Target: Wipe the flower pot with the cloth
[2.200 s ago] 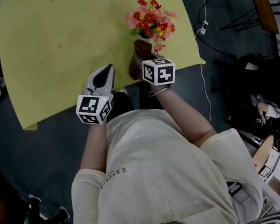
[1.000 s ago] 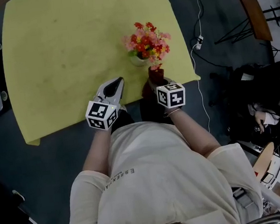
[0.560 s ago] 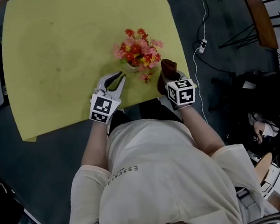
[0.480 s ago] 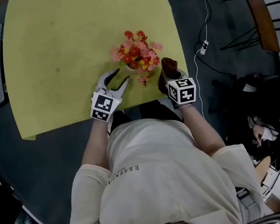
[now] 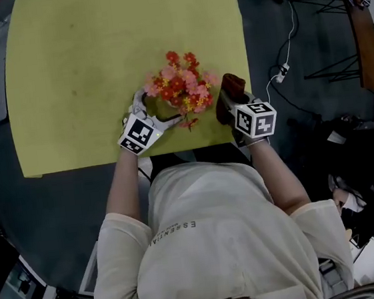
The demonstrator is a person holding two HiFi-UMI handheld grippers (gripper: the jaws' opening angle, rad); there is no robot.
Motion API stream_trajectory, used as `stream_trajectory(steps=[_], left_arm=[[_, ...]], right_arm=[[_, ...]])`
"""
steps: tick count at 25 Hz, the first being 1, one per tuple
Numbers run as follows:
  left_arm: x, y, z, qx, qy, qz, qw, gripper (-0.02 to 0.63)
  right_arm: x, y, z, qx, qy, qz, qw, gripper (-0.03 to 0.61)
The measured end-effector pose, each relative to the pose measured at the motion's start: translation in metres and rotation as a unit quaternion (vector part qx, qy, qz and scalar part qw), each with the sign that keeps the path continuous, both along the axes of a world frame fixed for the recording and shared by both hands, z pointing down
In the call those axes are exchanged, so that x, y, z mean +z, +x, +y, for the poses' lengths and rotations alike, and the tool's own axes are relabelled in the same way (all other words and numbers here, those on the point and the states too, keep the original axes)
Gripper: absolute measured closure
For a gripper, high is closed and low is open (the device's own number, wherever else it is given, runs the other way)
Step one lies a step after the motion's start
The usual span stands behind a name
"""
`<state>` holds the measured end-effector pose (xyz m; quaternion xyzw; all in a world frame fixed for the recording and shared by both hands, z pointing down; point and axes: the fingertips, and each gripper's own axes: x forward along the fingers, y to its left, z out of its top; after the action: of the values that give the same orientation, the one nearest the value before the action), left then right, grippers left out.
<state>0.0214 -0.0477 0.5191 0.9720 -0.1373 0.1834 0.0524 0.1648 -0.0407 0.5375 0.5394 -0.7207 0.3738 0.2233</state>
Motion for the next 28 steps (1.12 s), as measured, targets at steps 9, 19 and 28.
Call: stream_trajectory(steps=[9,19,28], left_arm=[[0.004,0.024,0.001,0.076,-0.029,0.042,0.9958,0.048],[0.014,0.039,-0.002,0.125,-0.026,0.005,0.9918,0.078],[-0.007,0.034,-0.008,0.076,-0.018,0.016,0.9968,0.071]], right_arm=[[0.002,0.014,0.006,0.009,-0.011,-0.028,1.000,0.531],[0.004,0.013,0.009,-0.002,-0.011,-0.023,1.000,0.530],[0.003,0.004,0.004,-0.029,-0.004,-0.004,1.000,0.531]])
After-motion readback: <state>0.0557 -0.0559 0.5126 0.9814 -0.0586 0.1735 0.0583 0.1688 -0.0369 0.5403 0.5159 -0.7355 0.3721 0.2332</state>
